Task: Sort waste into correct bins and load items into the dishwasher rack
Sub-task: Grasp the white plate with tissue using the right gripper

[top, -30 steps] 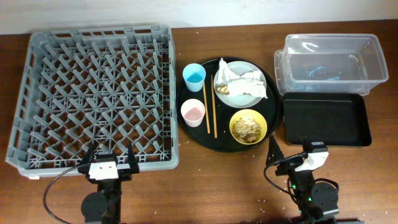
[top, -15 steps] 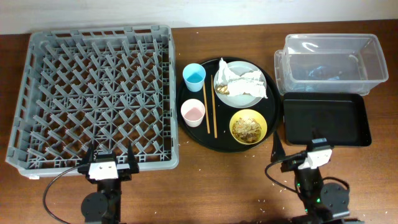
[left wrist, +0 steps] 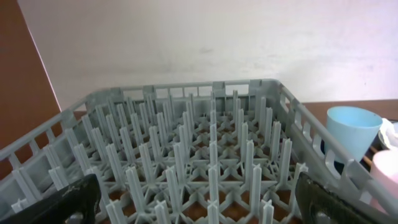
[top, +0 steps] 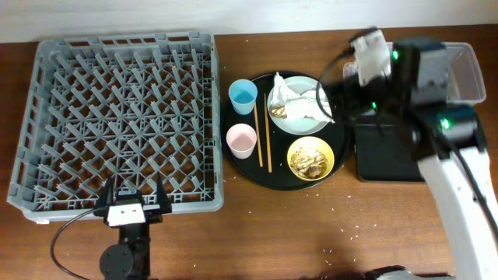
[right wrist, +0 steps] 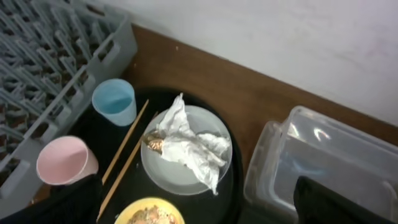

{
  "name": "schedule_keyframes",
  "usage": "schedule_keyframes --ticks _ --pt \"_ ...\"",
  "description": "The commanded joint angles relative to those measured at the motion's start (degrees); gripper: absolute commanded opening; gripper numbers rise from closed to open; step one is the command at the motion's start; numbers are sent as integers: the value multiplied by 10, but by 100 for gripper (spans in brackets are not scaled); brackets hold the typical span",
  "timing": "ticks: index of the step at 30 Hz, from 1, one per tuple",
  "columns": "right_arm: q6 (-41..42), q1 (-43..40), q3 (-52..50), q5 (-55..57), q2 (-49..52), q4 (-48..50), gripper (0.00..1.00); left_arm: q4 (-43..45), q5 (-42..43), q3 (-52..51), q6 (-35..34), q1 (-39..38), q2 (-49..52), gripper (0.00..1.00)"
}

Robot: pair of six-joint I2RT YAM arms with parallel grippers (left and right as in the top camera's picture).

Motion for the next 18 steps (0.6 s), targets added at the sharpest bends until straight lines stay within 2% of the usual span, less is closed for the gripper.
schedule_keyframes --ticks 1,8,11,18 --pt "-4 3 36 -7 50 17 99 28 6 0 9 3 -3 99" --pt "-42 4 36 -13 133 36 100 -60 17 97 9 3 41 99" --pt "-97 4 36 -42 194 38 96 -68 17 103 9 3 66 99" --pt "-110 13 36 -43 309 70 95 -138 17 103 9 3 66 99"
